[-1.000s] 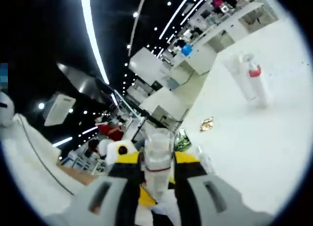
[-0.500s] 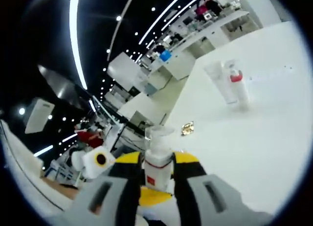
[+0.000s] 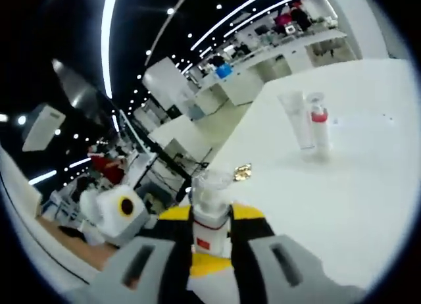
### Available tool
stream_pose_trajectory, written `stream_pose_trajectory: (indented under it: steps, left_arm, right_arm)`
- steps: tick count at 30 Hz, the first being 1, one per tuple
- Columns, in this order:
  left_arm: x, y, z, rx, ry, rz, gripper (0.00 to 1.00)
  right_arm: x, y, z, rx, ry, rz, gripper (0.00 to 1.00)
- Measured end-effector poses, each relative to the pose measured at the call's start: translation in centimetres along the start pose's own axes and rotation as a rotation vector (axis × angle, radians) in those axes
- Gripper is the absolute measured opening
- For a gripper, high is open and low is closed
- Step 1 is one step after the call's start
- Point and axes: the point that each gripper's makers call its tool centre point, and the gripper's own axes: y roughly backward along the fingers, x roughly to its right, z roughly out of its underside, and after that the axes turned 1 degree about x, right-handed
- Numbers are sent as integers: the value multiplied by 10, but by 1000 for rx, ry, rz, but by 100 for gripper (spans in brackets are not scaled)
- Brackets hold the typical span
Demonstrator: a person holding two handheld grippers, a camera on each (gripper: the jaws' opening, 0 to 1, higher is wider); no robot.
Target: Arrange the skincare products in the storage area until every visible bottle or jar stands upright without overlapping.
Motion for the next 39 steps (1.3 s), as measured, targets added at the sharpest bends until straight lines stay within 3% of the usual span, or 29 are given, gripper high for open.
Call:
stream_pose_trajectory:
  steps: [4, 7, 12, 18, 25, 36, 39]
  left_arm:
    - [-14, 7, 13, -32, 6, -38, 35]
    - [-23, 17, 18, -41, 27, -43, 37]
    - [-38, 34, 13, -11, 84, -54, 37]
    - [-60, 54, 9, 10, 95, -68, 37]
    - [-96, 86, 17, 27, 134, -90, 37]
    - [-138, 128, 30, 36, 180, -116, 36]
    - [-149, 141, 31, 45, 190, -133, 36]
  right_arm:
    - [2, -4, -5, 8, 46, 23, 19]
    - [10, -11, -6, 12, 74, 49, 19]
    - [22, -23, -9, 34, 146, 111, 19]
    - [32, -45, -10, 52, 193, 162, 19]
    - [51, -73, -17, 100, 226, 247, 19]
    - [93, -95, -32, 155, 258, 389, 19]
    - [112, -96, -38, 170, 285, 464, 19]
